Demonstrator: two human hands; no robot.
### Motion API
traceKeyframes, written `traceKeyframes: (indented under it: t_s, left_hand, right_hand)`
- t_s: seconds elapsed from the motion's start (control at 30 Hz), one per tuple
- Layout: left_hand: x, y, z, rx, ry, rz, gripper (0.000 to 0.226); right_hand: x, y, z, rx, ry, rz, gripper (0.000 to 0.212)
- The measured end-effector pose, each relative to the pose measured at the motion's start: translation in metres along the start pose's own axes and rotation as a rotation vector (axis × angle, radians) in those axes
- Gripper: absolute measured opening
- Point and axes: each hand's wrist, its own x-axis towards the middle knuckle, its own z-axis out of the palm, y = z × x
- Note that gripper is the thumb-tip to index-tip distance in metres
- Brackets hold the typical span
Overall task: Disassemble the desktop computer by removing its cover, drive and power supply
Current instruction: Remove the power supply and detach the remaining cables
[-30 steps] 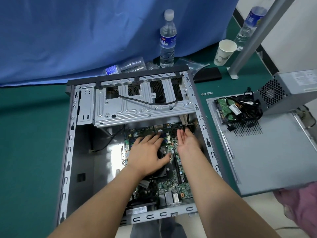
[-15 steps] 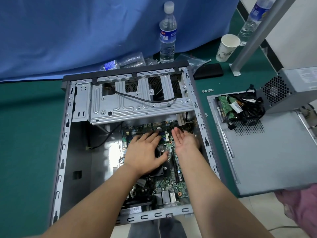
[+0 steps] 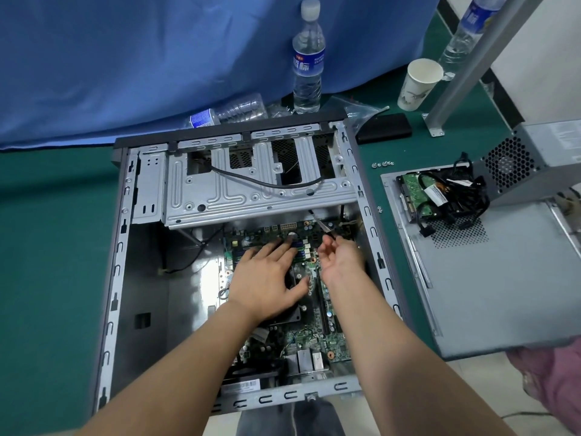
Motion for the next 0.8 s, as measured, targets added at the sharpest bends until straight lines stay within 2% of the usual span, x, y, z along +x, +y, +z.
traceKeyframes:
  t_s: [0.13, 0.47, 0.7, 0.8]
  left_hand:
    - [-0.0004, -0.0002, -0.0009, -0.001, 0.003, -0.006, 0.085]
    - [0.0008, 0.0007, -0.0036, -0.008, -0.009, 0.001, 0.084]
    - [0.0009, 0.0006, -0.0027, -0.007, -0.019, 0.009, 0.082]
    - [0.0007, 0.0005, -0.0026, -0.011, -0.019, 0.008, 0.082]
  right_hand:
    - [-0.0021, -0.0018, -0.0020, -0.008, 0.004, 0.001, 0.025]
    - [-0.0009, -0.0002, 0.0024, -0.141, 0.041, -0.011, 0.027]
    - [0.0002, -0.0042, 0.0059, 0.086, -0.010, 0.025, 0.027]
    - [0.0025, -0.0027, 0.0046, 0.068, 0.000, 0.029, 0.024]
